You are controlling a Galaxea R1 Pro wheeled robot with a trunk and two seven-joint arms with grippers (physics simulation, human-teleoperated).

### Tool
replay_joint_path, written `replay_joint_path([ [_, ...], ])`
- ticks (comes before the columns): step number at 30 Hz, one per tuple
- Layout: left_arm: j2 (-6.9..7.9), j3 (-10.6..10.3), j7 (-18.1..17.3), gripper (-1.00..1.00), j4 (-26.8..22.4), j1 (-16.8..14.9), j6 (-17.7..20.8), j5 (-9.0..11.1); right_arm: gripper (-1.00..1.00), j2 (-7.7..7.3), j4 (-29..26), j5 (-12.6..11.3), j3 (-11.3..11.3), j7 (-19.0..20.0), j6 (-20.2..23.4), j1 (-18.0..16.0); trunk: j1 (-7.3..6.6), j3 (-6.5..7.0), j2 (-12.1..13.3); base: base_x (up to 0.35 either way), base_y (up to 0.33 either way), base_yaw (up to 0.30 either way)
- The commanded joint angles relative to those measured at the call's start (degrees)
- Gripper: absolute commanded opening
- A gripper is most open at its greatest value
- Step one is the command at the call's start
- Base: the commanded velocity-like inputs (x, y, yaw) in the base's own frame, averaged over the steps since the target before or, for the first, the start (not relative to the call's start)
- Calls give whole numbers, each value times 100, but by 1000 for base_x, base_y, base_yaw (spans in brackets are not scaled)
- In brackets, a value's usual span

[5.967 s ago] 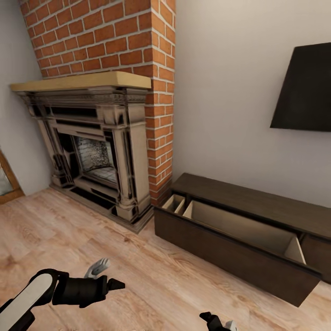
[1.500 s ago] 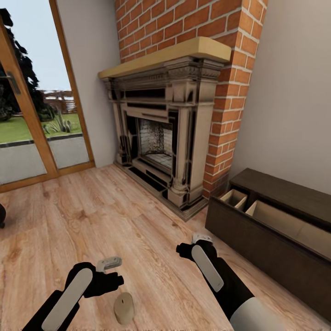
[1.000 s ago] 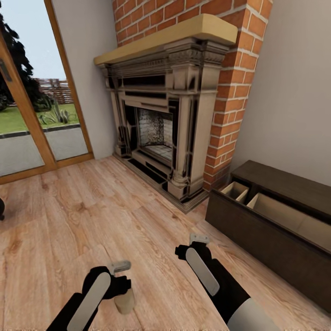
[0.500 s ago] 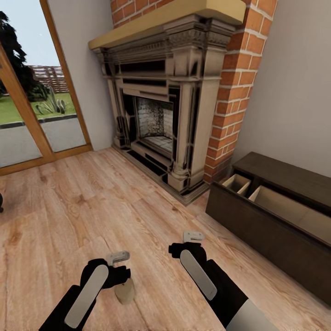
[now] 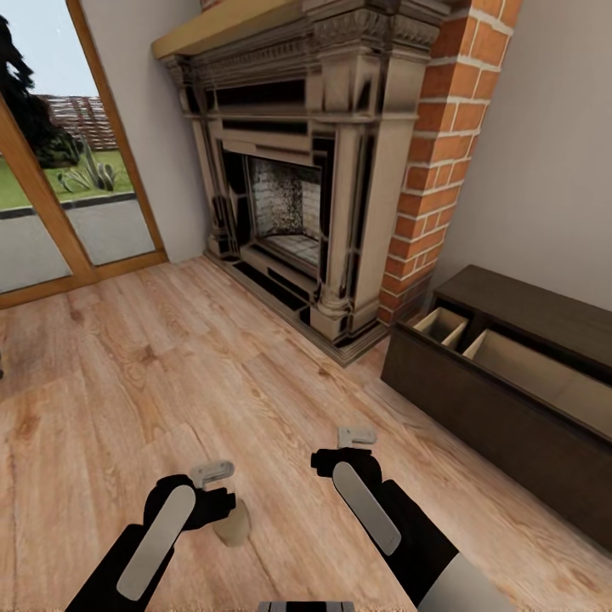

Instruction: Place each of the two pumpkins and all three candles from the living room inside a cabinet in the living room (use any cabinet), then make sure every cabinet is closed, and position the cauldron so it is next to a table in the living room.

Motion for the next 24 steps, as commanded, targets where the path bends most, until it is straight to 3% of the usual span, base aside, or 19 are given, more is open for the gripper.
replay_joint_path([
  [1, 6, -10, 60, 100, -7, -4, 5, 53, 100, -1, -6, -44, 9, -53, 13, -5, 1, -28, -4, 0, 0, 0],
  [18, 5, -4, 56, 100, -2, -12, 5, 34, 100, -1, -6, -46, 11, -46, 12, -5, 45, -405, -27, 0, 0, 0],
  [24, 3, 1, 56, 100, 37, -182, 5, 38, 100, -1, -6, -46, 16, -43, 11, -5, 60, -538, -35, 0, 0, 0],
])
